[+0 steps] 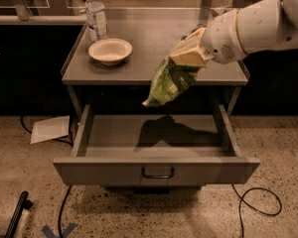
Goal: Pick green jalapeno chip bag from top drawer and place on counter
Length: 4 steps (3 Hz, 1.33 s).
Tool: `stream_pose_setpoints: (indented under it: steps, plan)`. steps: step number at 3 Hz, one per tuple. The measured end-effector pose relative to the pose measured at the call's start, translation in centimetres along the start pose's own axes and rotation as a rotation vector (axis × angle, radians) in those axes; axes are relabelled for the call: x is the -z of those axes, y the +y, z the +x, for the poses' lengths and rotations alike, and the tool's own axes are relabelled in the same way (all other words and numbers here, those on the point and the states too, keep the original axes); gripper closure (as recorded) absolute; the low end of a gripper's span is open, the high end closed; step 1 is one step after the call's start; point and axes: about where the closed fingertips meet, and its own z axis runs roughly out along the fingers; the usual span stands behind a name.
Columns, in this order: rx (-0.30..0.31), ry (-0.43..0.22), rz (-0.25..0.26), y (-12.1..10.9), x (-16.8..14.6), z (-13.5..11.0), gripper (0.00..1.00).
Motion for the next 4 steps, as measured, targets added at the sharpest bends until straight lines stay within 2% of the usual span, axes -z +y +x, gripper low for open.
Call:
stream_pose_setpoints:
  steps: [1,2,3,4]
  plan:
    - [0.055,0.04,0.07,-5.4,1.3,-1.9,1.0]
    - [0.081,0.081,0.137,-10.7,2.0,-2.8,1.0]
    - [0.048,0.116,0.206,-15.3,2.0,-1.2,1.0]
    - [0.002,0.156,0.256,-18.3,1.3,1.4,1.0]
